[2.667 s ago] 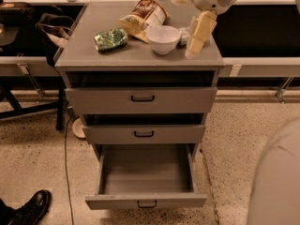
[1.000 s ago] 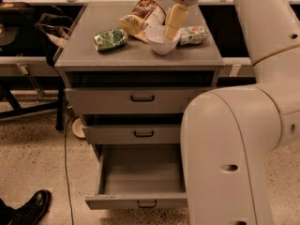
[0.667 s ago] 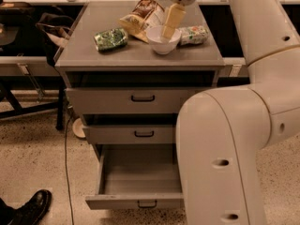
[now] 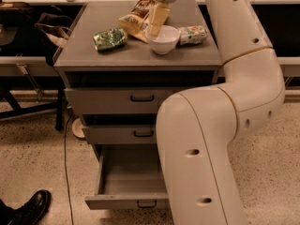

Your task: Place green can into bottom drawer

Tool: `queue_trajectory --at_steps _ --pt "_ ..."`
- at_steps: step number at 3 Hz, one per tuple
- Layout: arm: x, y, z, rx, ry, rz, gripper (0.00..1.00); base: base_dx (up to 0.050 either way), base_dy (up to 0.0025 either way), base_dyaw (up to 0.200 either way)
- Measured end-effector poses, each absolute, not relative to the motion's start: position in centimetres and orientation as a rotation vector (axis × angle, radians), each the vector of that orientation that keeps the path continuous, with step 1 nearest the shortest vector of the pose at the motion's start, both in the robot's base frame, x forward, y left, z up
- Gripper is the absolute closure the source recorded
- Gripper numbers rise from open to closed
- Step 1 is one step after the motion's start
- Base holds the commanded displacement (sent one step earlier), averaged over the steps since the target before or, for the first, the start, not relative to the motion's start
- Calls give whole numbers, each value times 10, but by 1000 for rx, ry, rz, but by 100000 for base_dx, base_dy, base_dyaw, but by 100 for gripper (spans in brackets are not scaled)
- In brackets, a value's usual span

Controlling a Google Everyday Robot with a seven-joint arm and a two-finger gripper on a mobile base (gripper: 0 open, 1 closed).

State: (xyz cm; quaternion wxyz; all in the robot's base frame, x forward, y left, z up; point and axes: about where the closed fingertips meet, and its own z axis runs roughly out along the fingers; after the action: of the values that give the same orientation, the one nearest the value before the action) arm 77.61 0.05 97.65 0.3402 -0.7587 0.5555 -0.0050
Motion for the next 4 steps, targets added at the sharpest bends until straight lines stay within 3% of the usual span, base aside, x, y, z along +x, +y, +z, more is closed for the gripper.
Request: queue_trajectory --at_steps 2,4 --pt "767 64 949 -2173 1322 21 0 0 0 0" --pt "767 64 949 -2173 1322 20 0 4749 0 -4"
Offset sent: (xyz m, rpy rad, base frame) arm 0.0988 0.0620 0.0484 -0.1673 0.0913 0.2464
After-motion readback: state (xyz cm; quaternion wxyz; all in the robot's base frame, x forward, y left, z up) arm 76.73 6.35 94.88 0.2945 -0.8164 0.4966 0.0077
